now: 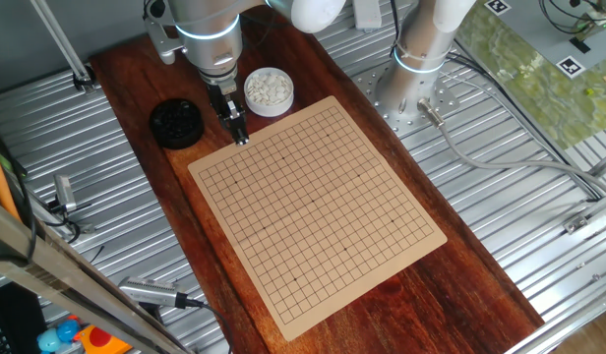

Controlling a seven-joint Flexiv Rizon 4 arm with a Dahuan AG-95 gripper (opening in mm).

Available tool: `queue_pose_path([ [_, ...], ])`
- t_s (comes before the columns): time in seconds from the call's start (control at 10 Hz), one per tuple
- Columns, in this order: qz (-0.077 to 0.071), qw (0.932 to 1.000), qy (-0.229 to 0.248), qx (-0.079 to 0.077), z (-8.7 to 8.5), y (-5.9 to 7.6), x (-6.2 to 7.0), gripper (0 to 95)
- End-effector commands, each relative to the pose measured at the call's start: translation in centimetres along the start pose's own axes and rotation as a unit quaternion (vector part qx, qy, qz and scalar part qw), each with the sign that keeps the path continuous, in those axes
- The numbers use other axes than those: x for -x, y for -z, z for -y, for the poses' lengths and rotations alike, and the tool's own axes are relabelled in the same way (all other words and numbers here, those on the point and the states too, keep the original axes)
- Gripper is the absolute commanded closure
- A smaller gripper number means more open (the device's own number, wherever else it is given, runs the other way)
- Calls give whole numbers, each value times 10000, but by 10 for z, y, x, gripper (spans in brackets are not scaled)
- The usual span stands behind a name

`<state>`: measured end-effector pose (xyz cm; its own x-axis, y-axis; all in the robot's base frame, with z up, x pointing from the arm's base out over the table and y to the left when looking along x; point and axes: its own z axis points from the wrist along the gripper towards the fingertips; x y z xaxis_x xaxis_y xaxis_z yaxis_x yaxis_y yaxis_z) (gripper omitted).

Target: Play the first move as black on the 3-4 point in the upper right corner of the Go board

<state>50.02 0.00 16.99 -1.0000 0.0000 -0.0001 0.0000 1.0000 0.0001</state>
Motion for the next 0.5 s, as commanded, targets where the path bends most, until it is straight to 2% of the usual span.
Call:
queue_pose_path([
  [0.1,-1,10000,0,-1,0,0,0,0],
  [0.2,-405,9928,1013,501,0,0,0,950],
  [0.5,-432,9928,1013,477,0,0,0,950],
])
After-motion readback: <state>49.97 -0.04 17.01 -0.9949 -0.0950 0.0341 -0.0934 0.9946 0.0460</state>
